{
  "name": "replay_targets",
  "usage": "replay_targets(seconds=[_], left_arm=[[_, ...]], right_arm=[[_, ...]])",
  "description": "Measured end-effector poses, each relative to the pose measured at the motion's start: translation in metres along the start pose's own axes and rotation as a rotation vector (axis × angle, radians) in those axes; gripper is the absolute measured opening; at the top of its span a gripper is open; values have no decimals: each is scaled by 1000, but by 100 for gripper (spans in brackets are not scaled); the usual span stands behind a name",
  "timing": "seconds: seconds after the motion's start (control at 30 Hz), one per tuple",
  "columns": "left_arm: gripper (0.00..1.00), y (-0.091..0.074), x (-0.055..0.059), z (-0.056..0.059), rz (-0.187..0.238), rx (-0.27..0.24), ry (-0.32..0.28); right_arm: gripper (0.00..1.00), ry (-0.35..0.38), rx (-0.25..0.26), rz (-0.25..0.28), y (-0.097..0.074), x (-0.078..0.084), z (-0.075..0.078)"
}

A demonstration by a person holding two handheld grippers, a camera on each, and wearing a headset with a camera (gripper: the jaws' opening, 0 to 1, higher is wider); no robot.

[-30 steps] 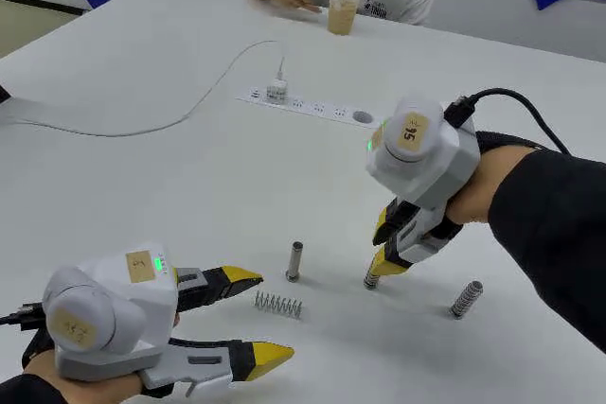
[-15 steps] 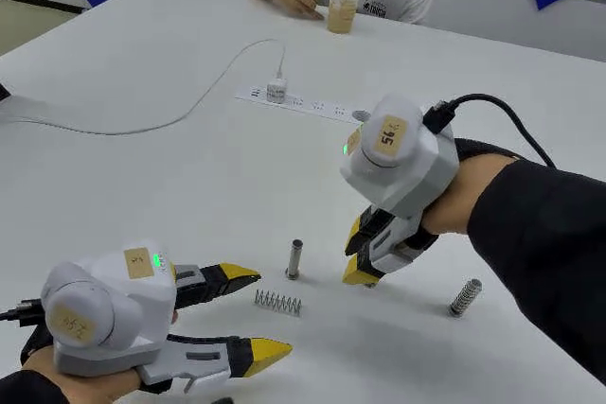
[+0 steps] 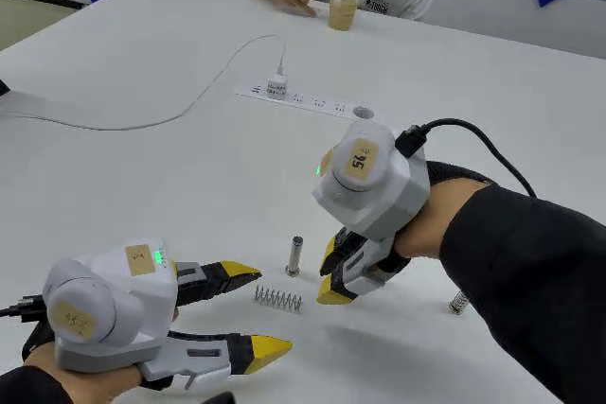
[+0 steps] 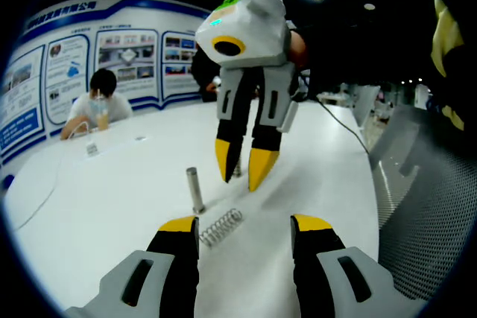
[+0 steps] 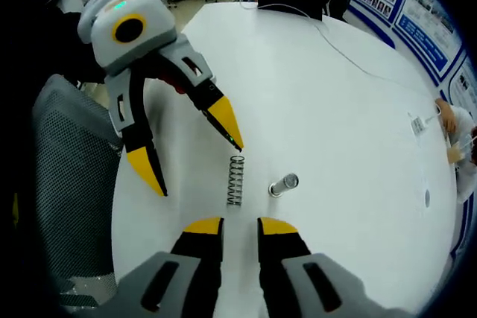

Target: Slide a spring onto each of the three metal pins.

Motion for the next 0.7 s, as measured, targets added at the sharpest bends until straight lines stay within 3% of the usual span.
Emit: replay_targets(seconds=[0.43,0.7], left_arm=[[50,1,0,0,-1,2,0],[50,1,1,-1,-1,-2,-1]], right_arm=[[17,26,4,40,18,-4,-1],[16,37,2,38,28,-4,0]])
Point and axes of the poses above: the centre of the closed fingertips' face, and the gripper's own axes: y roughly forward along the fingers, z roughly to its right, x roughly out of its underside, the point moved 10 cm from there along -y, roughly backward along the fingers, and after that the axes turned 11 degrees about -x, right-handed, at the moved point
